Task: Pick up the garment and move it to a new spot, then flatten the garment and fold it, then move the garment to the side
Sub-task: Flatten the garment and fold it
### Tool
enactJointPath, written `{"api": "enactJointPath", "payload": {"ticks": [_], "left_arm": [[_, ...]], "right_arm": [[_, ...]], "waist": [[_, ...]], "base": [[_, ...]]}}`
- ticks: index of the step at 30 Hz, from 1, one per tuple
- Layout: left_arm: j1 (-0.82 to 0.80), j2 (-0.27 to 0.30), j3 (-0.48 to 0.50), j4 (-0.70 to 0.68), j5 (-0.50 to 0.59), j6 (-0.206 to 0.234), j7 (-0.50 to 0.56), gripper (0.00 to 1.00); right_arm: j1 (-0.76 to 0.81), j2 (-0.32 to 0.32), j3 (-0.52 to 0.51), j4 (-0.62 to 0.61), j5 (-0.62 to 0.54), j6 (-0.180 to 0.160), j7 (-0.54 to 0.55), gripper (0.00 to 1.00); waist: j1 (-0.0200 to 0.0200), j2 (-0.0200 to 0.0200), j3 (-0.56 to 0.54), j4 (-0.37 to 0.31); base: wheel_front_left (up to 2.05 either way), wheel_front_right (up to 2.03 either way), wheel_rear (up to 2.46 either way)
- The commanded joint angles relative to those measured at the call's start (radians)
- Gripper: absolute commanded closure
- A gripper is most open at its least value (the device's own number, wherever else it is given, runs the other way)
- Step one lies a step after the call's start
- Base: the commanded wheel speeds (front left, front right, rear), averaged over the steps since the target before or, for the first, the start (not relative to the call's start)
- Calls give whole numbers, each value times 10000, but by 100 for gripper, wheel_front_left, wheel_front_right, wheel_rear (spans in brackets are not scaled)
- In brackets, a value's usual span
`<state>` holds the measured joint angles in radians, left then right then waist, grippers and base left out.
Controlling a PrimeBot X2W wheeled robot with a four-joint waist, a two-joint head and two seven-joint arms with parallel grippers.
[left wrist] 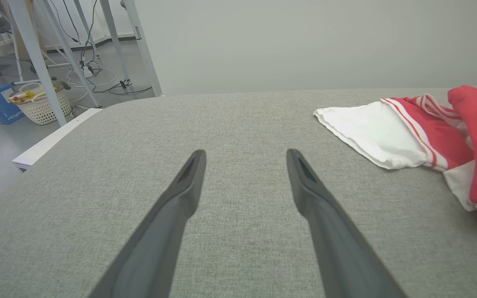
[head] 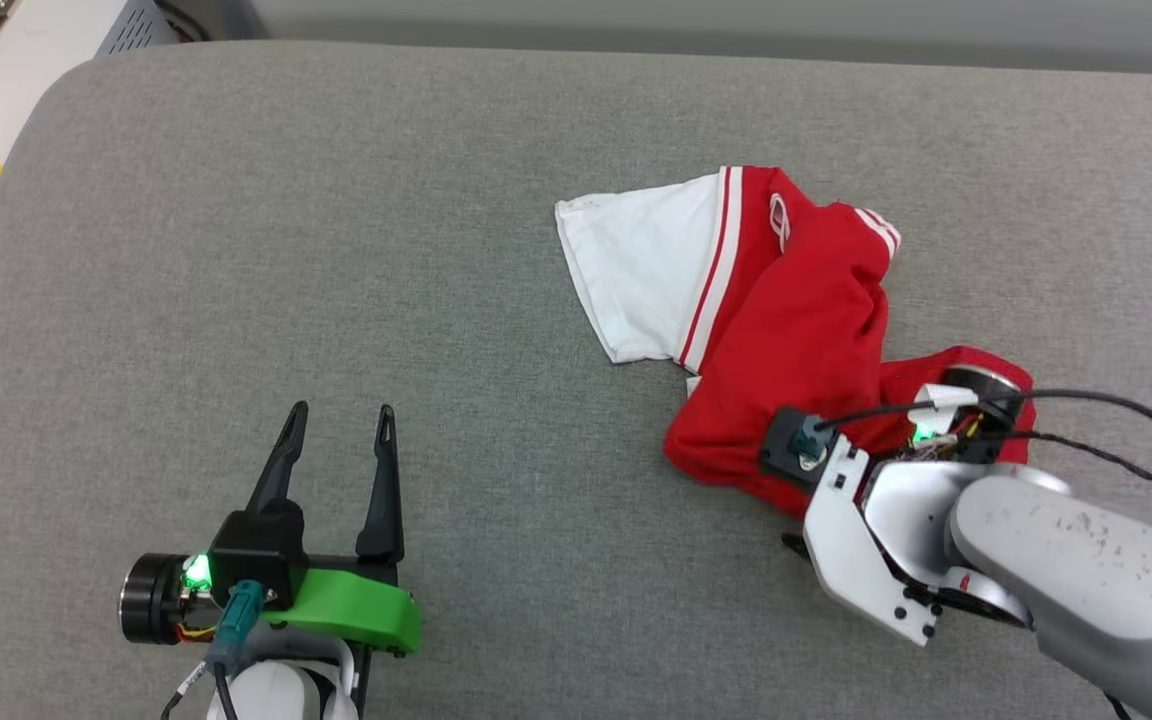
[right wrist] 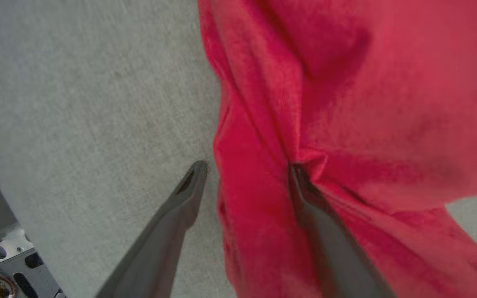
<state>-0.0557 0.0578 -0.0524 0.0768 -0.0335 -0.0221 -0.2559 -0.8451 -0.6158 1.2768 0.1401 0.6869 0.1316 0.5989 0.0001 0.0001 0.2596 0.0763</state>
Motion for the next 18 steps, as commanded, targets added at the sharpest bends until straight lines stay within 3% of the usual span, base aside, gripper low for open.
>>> {"api": "enactJointPath", "payload": {"ticks": [1,4,7,8,9,14,18], "left_arm": [[-197,-58,7,-2,-18,32,-59,0],[-244,-63,7,23,-44,65,-59,0],[-191,-66,79,55,-58,119,-59,0],[-151,-67,119,68,-62,138,-59,0],[-123,-67,149,83,-61,148,-59,0],[31,-69,237,110,-15,151,-59,0],[223,-70,272,100,26,152,-59,0]], "right_arm": [[361,3,31,255,-186,-9,207,0],[691,28,33,641,-324,-9,139,0],[695,122,33,898,-334,-9,-597,0],[624,168,33,954,-334,-9,-1051,91],[565,197,33,1021,-334,-9,-1387,100],[119,326,-88,1397,-51,-9,-3534,100],[291,315,-943,1309,432,-9,-4974,100]], "waist": [[-1,-1,278,240],[-1,-1,324,276],[-1,-1,237,176],[-1,-1,178,120],[-1,-1,123,72],[-1,-1,-319,-247],[-1,-1,-697,-484]], "base": [[0,0,0],[0,0,0],[0,0,0],[0,0,0],[0,0,0],[0,0,0],[0,0,0]]}}
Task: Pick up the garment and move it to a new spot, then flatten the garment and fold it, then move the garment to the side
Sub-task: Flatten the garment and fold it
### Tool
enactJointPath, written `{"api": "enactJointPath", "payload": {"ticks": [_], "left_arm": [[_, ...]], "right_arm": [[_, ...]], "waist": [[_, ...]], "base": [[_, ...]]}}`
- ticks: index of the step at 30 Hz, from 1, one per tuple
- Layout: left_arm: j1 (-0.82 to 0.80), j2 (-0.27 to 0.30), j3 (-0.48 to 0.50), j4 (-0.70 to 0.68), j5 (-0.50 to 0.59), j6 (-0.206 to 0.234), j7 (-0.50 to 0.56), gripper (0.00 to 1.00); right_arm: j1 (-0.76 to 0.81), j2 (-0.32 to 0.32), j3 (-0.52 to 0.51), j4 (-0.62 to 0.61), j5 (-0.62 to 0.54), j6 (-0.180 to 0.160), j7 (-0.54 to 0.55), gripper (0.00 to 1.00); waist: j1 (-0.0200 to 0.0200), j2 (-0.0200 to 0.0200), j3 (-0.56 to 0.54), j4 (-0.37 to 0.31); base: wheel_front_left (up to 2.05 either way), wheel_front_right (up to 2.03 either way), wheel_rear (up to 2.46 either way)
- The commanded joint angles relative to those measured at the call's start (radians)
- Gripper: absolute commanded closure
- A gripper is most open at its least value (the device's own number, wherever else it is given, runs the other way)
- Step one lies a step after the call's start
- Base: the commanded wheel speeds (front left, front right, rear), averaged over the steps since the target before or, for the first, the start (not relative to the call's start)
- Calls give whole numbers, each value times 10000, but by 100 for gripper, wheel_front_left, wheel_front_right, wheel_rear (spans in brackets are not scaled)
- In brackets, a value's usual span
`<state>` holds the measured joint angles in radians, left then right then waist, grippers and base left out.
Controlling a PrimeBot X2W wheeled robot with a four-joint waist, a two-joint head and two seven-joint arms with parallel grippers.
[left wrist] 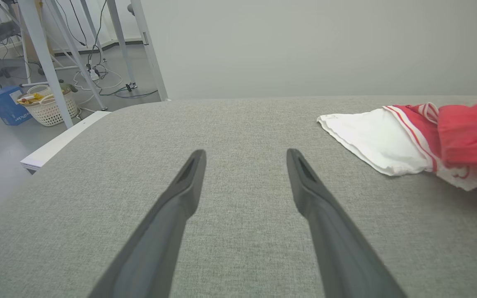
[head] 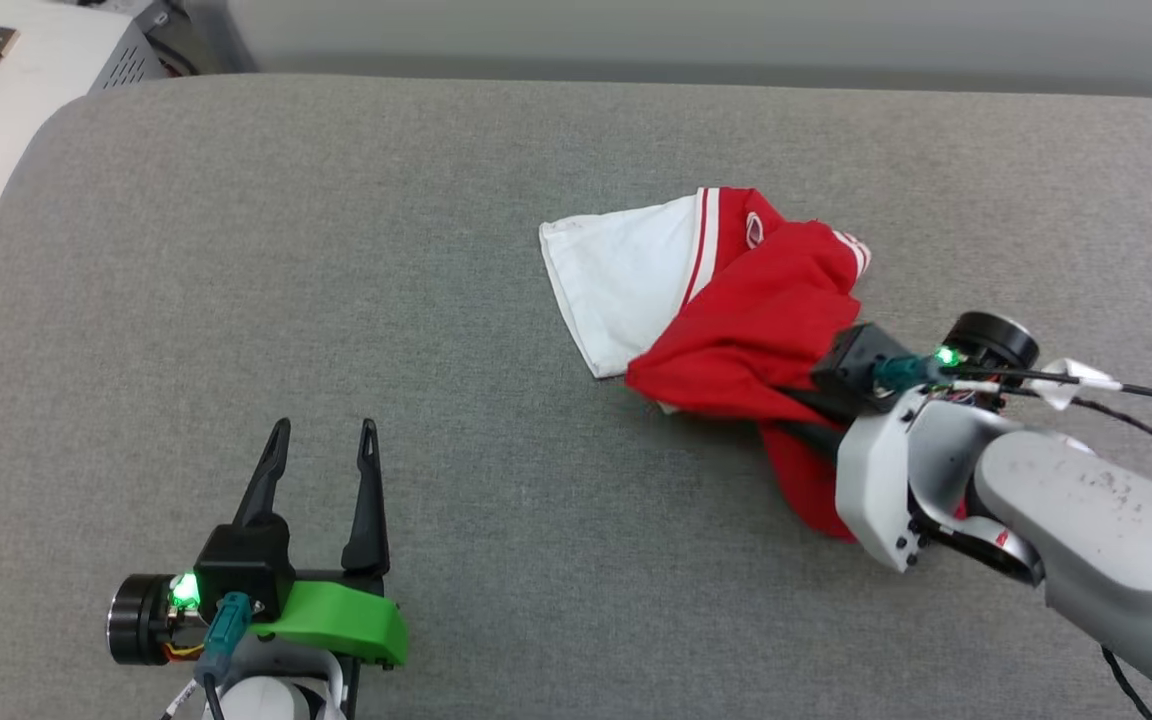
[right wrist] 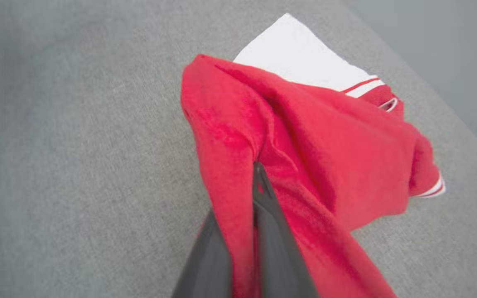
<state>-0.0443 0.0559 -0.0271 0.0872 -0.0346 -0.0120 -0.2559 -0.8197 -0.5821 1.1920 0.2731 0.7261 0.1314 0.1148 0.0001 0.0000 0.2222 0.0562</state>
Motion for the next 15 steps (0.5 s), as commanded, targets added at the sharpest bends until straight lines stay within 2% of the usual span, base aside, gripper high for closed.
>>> {"api": "enactJointPath", "payload": {"ticks": [1,8,15], "left_arm": [[159,-51,27,-3,42,56,-59,0],[477,-54,19,-47,-7,110,-59,0],[504,-55,-123,-61,-132,206,-59,0]], "right_arm": [[132,-70,-352,-67,86,-7,-391,100],[1922,-398,-3584,-30,1457,-7,-2030,100],[3816,-393,-6775,1449,2597,-7,-3034,100]], "waist": [[-1,0,-397,-337],[-1,0,-631,-699],[-1,0,-514,-857]], "base": [[0,0,0],[0,0,0],[0,0,0]]}}
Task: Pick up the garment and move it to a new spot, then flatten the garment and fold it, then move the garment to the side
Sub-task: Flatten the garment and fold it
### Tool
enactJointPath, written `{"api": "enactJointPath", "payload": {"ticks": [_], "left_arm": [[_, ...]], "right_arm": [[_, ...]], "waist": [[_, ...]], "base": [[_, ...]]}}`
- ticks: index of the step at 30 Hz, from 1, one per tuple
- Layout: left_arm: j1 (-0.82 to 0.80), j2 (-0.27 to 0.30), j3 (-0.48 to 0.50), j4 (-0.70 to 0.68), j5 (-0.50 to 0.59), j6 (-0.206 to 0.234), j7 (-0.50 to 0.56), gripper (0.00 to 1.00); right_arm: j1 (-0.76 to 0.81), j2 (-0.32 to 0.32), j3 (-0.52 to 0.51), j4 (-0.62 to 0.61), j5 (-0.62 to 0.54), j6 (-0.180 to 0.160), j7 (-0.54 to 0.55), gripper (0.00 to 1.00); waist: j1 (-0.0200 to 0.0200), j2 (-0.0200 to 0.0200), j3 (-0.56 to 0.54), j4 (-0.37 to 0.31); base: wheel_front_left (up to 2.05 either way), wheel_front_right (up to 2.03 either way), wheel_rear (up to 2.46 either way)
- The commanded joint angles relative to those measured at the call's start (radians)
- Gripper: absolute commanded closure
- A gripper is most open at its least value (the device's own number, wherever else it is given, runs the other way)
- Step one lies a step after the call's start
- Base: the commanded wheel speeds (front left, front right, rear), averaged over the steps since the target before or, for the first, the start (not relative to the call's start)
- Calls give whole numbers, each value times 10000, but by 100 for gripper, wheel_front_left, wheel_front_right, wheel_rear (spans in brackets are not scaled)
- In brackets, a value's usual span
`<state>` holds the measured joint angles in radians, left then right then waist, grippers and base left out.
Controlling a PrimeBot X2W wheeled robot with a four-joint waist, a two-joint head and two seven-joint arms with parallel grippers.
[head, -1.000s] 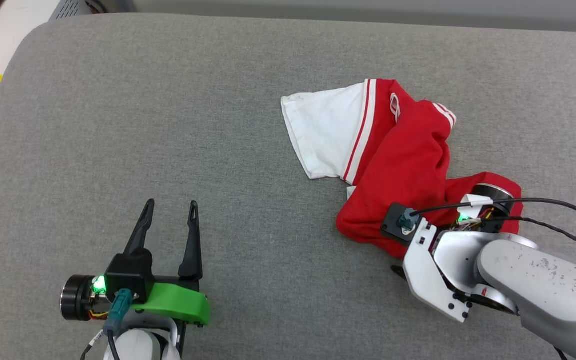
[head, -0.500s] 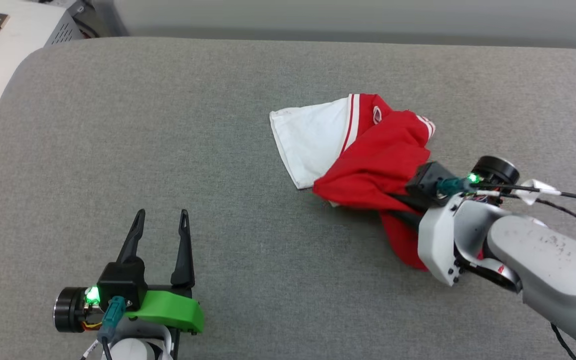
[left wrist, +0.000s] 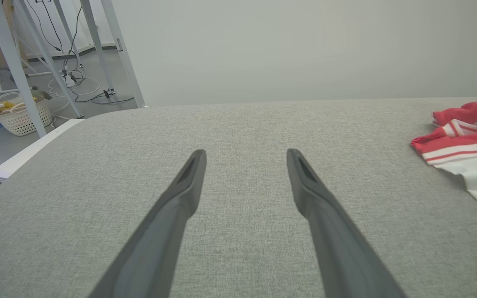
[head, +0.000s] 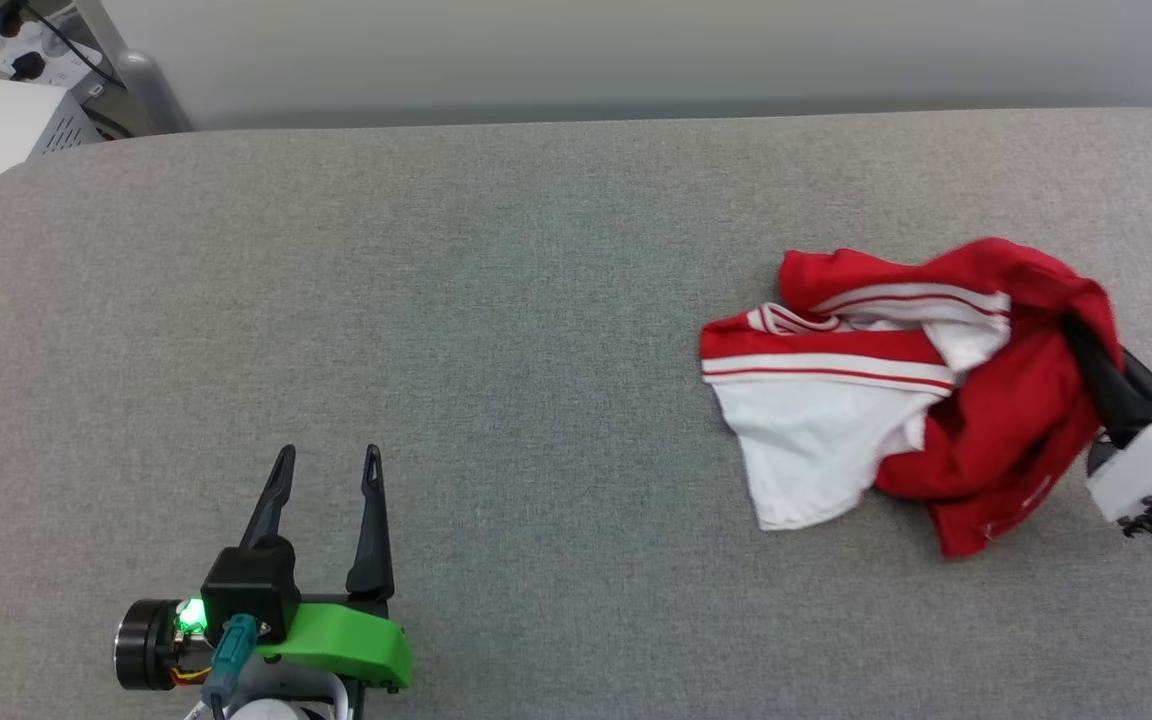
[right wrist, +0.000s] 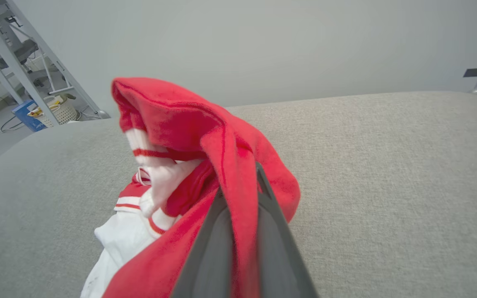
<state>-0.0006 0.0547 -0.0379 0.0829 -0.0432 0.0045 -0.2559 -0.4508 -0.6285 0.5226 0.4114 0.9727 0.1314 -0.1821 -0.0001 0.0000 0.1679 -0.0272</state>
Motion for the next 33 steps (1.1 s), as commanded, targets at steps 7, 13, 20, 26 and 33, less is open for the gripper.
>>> {"api": "enactJointPath", "payload": {"ticks": [7,13,20,26,33], "left_arm": [[-43,-44,-97,50,-56,40,-59,0],[-42,-44,-133,100,-79,38,-59,0],[197,-45,-50,109,-25,67,-59,0],[359,-45,2,30,39,84,-59,0],[410,-45,-16,-8,131,26,-59,0]], "right_arm": [[960,605,-2057,2815,768,-7,-111,100],[944,1009,-2444,4866,426,-7,-118,100],[703,572,-2915,4421,-1435,-7,-780,0],[1309,552,-5208,2016,-4064,-7,-793,0],[1895,1316,-6184,-2661,-5892,-7,626,0]], "waist": [[1,0,119,18],[1,0,47,129],[1,0,-244,84],[1,0,-441,25],[1,0,-488,49]], "base": [[0,0,0],[0,0,0],[0,0,0],[0,0,0],[0,0,0]]}}
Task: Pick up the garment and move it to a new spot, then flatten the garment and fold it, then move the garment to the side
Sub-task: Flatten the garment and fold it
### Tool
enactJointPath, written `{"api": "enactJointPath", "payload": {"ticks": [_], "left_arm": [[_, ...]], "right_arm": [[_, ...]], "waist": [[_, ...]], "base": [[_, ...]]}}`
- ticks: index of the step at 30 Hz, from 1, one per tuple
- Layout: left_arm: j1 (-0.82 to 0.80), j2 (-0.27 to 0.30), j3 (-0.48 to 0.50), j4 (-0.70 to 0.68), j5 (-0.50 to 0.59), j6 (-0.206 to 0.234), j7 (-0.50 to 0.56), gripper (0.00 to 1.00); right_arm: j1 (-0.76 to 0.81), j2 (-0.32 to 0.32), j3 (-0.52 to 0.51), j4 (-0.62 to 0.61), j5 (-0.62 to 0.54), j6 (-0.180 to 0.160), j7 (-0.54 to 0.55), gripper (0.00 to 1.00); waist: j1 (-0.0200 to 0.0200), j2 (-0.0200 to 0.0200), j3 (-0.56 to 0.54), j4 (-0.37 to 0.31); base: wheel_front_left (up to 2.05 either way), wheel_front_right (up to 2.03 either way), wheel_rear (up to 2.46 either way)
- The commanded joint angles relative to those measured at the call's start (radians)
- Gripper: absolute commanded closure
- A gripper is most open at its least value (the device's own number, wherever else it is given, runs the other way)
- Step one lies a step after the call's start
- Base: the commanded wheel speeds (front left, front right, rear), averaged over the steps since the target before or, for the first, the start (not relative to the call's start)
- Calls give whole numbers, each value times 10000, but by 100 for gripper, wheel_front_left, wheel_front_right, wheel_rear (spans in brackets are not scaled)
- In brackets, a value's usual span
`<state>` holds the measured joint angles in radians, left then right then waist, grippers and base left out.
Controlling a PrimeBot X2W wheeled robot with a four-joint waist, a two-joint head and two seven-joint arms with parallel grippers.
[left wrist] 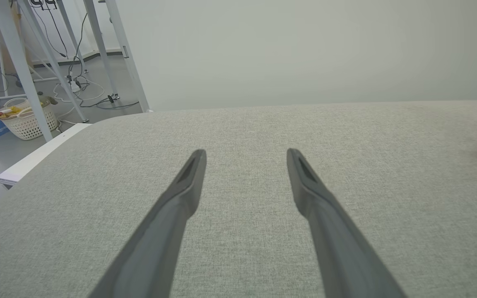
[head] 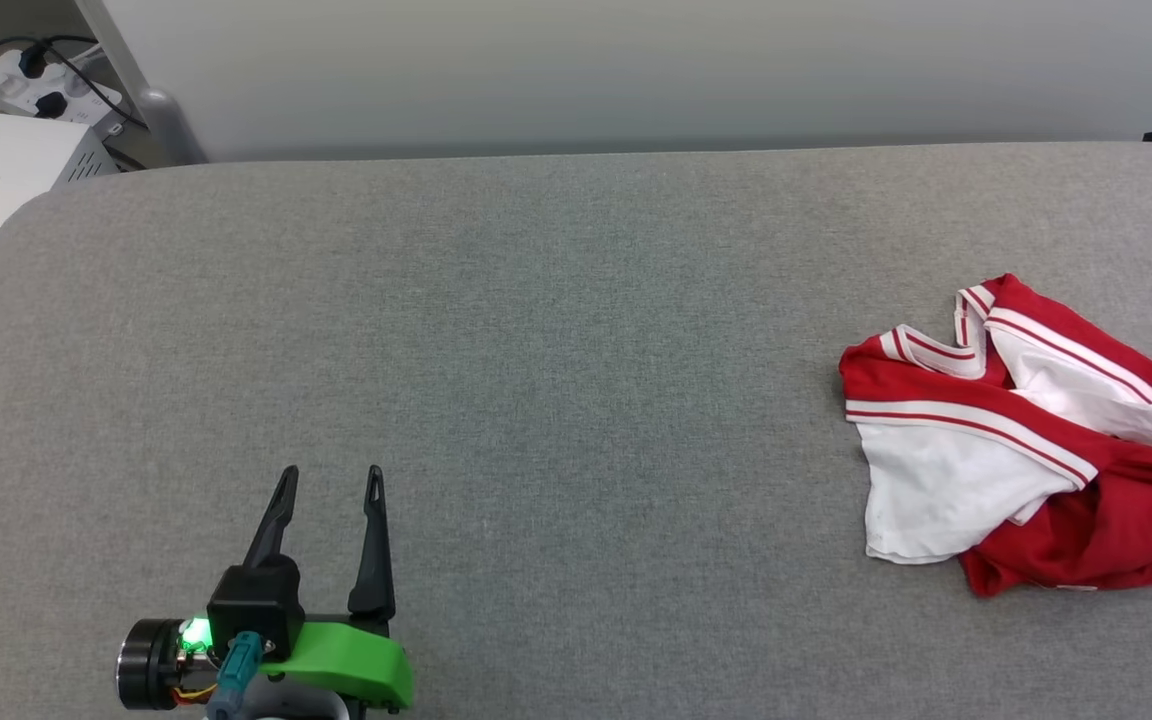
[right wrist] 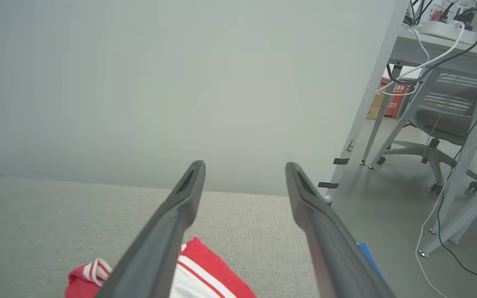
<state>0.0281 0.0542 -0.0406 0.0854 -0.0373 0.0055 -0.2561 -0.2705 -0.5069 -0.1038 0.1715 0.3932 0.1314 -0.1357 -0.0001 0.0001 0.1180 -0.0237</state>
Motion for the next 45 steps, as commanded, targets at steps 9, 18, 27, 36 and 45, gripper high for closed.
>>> {"api": "enactJointPath", "payload": {"ticks": [9,18,27,36,45], "left_arm": [[-10,-39,-105,-20,157,-71,-57,0],[-175,-39,-159,-136,164,-48,-57,0],[-560,-39,-341,-170,93,-26,-57,0],[-780,-39,-262,-164,84,11,-57,0],[-606,-39,-207,-148,64,64,-57,0]], "right_arm": [[-367,-936,2932,-3724,206,-7,4097,0],[-973,-3022,6659,-3689,2596,-7,8234,0],[-1852,-2727,8743,-1652,3081,-7,8534,0],[-2232,-2093,10001,1152,3175,-7,7400,0],[-2822,-2174,9243,917,3695,-7,5236,100]], "waist": [[1,-1,106,239],[1,-1,420,437],[1,-1,1095,710],[1,-1,1382,906],[1,-1,963,725]], "base": [[0,0,0],[0,0,0],[0,0,0],[0,0,0],[0,0,0]]}}
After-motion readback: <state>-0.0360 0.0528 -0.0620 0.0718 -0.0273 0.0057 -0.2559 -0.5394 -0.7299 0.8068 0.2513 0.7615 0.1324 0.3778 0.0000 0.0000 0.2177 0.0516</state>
